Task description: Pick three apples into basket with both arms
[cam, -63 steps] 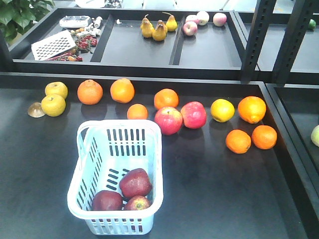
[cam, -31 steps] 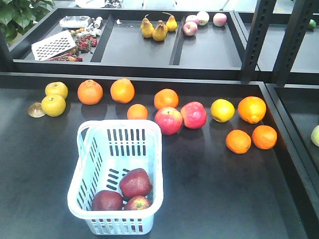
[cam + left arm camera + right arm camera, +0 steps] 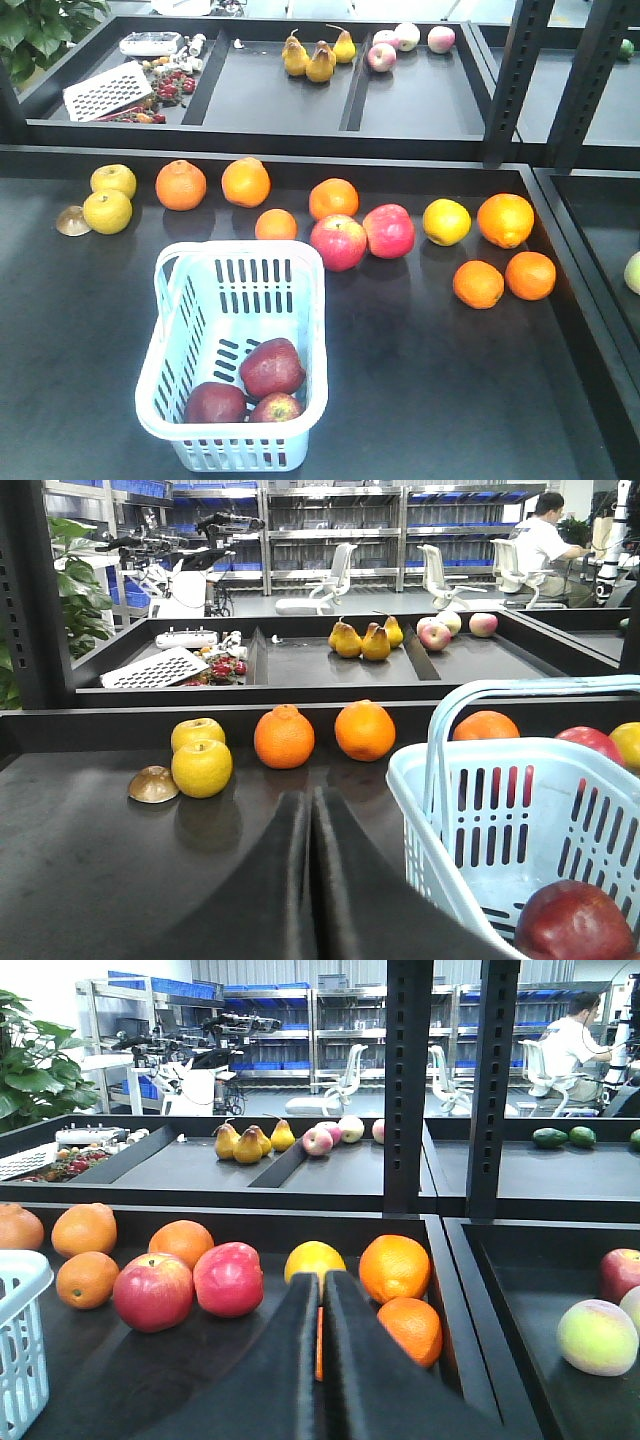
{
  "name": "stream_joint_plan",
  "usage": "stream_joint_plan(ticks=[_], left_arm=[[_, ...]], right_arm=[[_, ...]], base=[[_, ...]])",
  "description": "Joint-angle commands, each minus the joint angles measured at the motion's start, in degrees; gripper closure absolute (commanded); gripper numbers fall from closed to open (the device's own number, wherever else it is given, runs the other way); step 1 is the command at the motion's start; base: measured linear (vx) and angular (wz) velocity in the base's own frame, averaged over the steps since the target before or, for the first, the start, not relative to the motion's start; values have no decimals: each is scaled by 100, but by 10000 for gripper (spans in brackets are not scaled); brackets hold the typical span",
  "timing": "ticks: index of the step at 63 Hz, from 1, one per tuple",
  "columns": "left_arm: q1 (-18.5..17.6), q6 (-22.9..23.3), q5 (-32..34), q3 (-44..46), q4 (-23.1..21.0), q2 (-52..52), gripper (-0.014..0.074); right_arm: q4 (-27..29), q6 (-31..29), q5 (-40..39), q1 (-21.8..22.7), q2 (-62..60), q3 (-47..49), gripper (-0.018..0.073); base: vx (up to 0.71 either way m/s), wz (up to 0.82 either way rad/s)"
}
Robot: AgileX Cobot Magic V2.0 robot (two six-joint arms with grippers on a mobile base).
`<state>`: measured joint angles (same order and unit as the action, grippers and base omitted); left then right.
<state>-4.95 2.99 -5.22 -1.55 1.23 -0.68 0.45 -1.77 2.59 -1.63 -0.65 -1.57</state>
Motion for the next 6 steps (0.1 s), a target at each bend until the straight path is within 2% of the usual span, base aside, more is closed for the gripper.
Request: stream_joint_plan(ticks=[1, 6], left_arm=[[-3, 44, 442, -20, -50, -89, 603], [-3, 44, 442, -20, -50, -89, 603]], right_arm=[[-45, 5, -477, 49, -74, -85, 568], [-45, 6, -483, 49, -74, -85, 568]], base=[[0, 0], [0, 0]])
